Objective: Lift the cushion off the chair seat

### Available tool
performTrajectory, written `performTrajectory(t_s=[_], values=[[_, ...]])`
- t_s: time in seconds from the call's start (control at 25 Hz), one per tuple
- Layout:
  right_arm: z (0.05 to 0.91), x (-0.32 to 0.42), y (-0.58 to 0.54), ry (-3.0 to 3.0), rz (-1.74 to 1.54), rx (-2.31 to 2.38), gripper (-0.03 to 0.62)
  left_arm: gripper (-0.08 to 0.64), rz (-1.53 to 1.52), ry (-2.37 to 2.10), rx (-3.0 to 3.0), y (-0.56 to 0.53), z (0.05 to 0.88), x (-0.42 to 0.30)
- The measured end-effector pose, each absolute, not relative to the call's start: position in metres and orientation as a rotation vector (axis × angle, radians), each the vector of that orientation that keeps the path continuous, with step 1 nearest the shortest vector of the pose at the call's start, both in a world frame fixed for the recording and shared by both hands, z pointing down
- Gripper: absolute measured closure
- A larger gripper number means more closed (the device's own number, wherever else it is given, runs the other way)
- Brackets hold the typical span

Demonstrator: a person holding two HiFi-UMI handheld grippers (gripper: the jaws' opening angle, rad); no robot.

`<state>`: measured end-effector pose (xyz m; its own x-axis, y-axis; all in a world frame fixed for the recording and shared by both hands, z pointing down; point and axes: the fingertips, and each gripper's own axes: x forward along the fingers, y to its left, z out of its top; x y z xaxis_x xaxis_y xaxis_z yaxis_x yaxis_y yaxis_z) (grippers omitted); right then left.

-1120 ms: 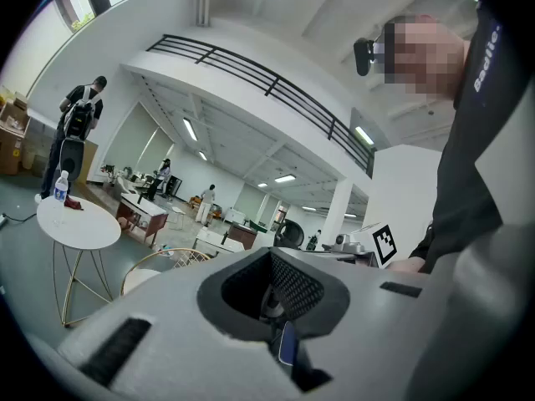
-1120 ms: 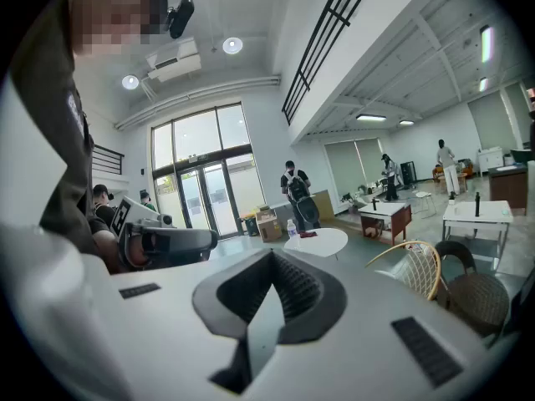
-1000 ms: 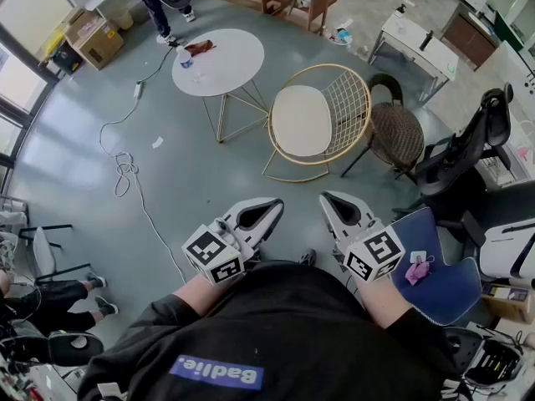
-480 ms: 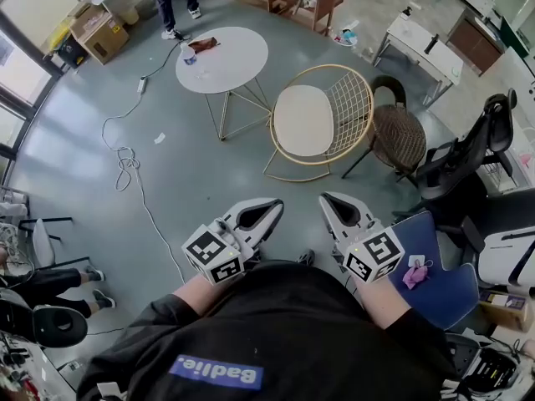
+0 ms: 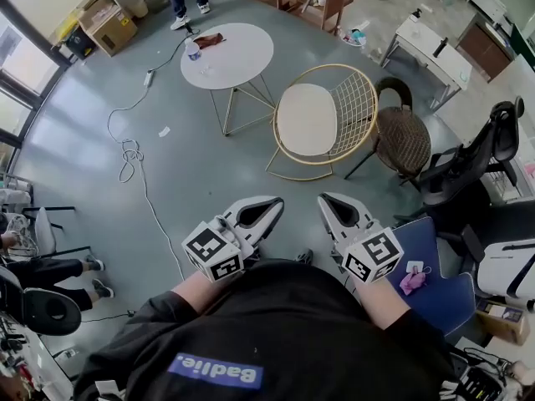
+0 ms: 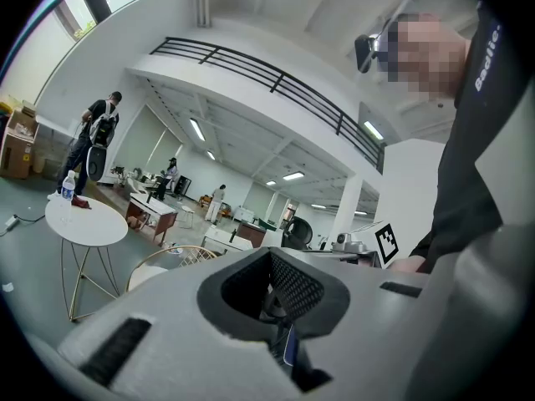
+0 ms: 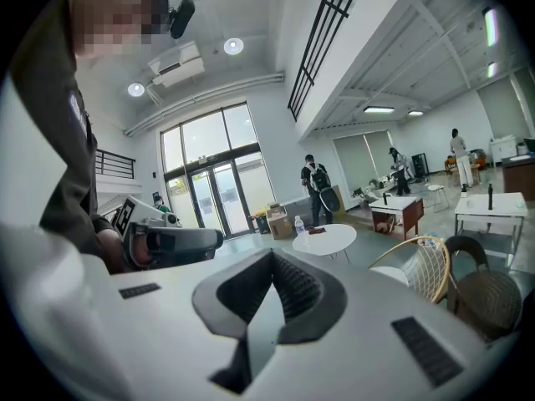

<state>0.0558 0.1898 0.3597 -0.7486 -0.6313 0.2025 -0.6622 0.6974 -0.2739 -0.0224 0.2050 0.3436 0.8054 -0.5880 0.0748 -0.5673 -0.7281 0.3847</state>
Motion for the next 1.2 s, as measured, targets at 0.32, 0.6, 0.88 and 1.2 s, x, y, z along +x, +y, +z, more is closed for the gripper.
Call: performTrajectory(t_s=[0.32, 0.6, 0.88, 1.2], values=[[0.376, 0.071, 0.180, -2.845, 0.554, 0.981, 0.563, 0.545, -0.061, -0.980, 2.536, 0.199, 0.359, -0.013], [0.380, 0.062, 0.146, -2.831, 0.552, 0.971, 0.563, 0.545, -0.071, -1.033, 2.510, 0.158, 0.368, -0.029], [0.382, 0.035, 0.083, -2.786, 0.548, 1.007, 0.563, 0.545, -0.068, -0.991, 2.530, 0.079, 0.385, -0.057], [0.392, 0.001, 0.004, -2.712, 0.617, 1.134, 0.563, 0.545, -0.058, -0.868, 2.553, -0.008, 0.410, -0.092]])
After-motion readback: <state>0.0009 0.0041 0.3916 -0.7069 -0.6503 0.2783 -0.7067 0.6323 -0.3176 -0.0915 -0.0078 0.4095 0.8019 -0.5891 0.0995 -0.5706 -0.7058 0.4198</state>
